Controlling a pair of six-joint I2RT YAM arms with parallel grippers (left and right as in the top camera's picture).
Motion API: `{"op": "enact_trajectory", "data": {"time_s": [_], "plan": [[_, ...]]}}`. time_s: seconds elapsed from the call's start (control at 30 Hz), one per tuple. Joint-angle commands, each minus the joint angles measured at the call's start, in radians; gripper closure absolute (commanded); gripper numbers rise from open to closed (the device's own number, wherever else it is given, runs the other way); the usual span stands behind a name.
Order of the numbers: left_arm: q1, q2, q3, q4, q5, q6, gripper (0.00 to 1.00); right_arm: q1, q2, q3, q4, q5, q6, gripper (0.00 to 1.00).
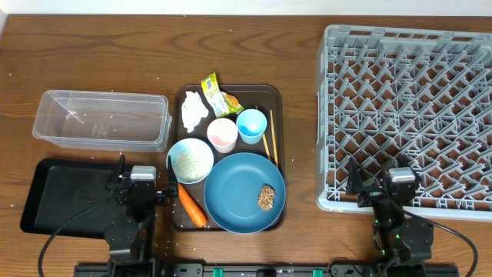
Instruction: Sort waste into correct bins and load items into the dishwasher rack
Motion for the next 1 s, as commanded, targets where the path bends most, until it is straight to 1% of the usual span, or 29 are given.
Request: {"op": "enact_trajectory", "data": {"time_s": [0.0,0.4,0.47,0.57,0.6,0.67,0.77,0.87,0.97], "plan": [[-0.004,0.001,-0.012,-0.040,0.018,-0.005,0.02,-0.014,0.002,-0.002,-0.005,-0.004,-0.005,0.01],[-0.004,0.001,-0.012,-0.034,0.018,-0.005,0.02,-0.013,0.002,-0.002,0.024,-0.029,-0.003,0.01],[-0.004,0.001,-0.012,-0.023,0.051,-0.005,0.02,-0.013,0.002,0.003,0.055,-0.048,0.000,0.01],[-0.004,0.002,0.008,-0.023,0.167,-0.006,0.02,-0.013,0.003,0.041,0.060,-0.061,0.045,0.01],[-0.004,0.005,0.029,-0.031,0.181,-0.032,0.02,-0.013,0.007,0.059,0.056,-0.061,0.073,0.01],[-0.004,0.021,0.072,-0.032,0.179,-0.119,0.02,-0.014,0.034,0.102,0.043,-0.060,0.137,0.01],[-0.004,0.086,0.153,-0.035,0.179,-0.179,0.02,-0.014,0.124,0.187,-0.023,-0.056,0.195,0.01],[-0.004,0.208,0.267,-0.074,0.180,-0.213,0.02,-0.014,0.269,0.312,-0.127,-0.057,0.199,0.01],[-0.004,0.385,0.443,-0.194,0.184,-0.235,0.02,-0.014,0.467,0.495,-0.253,-0.057,0.199,0.01]]}}
